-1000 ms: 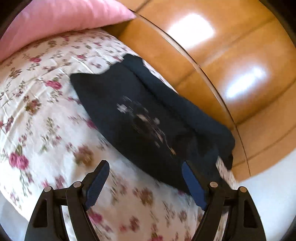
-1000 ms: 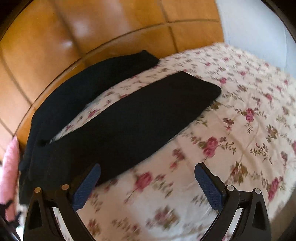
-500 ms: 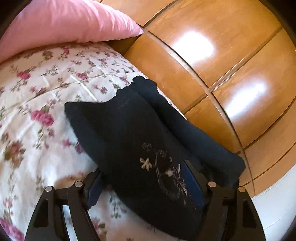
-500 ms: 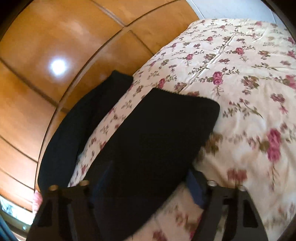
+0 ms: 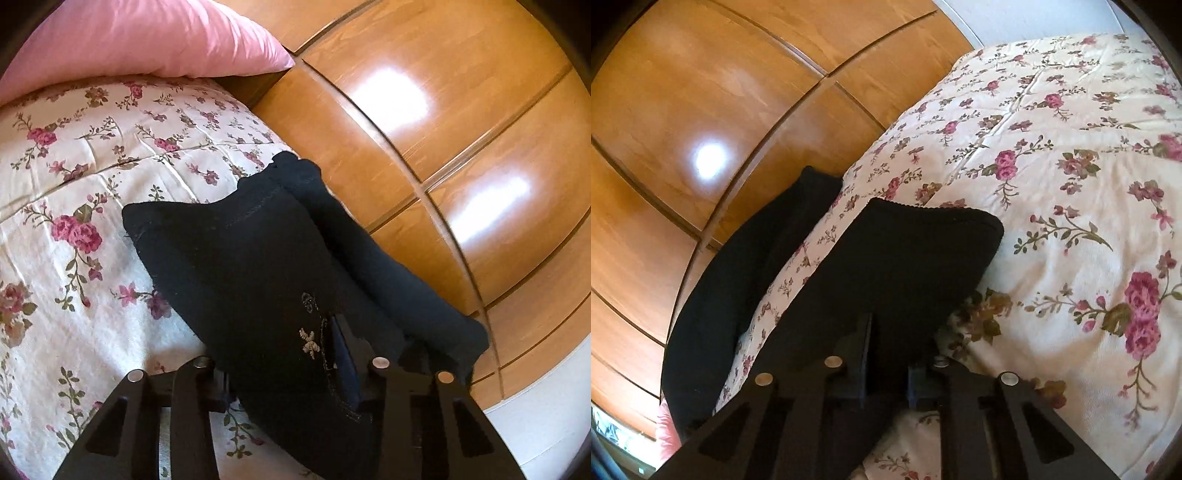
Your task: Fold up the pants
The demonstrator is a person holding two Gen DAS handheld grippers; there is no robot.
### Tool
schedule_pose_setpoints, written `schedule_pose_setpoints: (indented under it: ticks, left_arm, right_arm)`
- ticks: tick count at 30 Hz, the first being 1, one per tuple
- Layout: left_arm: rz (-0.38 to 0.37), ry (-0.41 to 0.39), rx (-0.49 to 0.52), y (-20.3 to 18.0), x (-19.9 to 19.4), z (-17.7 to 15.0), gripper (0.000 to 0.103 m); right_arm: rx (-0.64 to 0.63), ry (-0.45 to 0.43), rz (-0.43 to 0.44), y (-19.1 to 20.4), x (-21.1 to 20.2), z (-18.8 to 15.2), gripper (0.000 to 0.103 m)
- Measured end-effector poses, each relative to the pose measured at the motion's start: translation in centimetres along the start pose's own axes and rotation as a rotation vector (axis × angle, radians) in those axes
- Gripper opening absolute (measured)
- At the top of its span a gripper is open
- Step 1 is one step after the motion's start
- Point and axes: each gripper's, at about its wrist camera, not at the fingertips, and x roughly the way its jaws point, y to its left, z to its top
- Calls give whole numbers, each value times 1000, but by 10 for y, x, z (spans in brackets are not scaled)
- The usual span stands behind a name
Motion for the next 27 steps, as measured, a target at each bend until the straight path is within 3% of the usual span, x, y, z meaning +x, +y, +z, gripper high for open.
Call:
schedule_pose_setpoints:
  ticks: [3,5,7,9,12,18,22,27]
  left_arm:
    - [-66,-21,-56,9,-3,6,47]
    - [-70,-12,-92,15,0,15,45]
    - [-44,9,-90,17,7,20,38]
    - [23,39,-31,12,15,19,20]
    - [60,45,14,5,16,14,9]
    - [88,-31,21,-2,-13,8,7]
    - [55,-66,71,-15,-45,2,6]
    - [-5,-92,16,-13,-78,12,6]
  right_arm:
    - [2,-3,2,-2,-1,0,15]
    - [2,-2,2,-2,-1,0,15]
    - [1,-2,0,-2,-1,0,15]
    - [-2,-2,-7,-2,-1,0,13]
    - [-24,-7,-36,2,0,-1,12]
    - [-29,-20,-29,2,0,-2,12]
    - [-44,-26,-41,6,-3,-3,12]
    - [-135,-7,-76,23,-13,1,9]
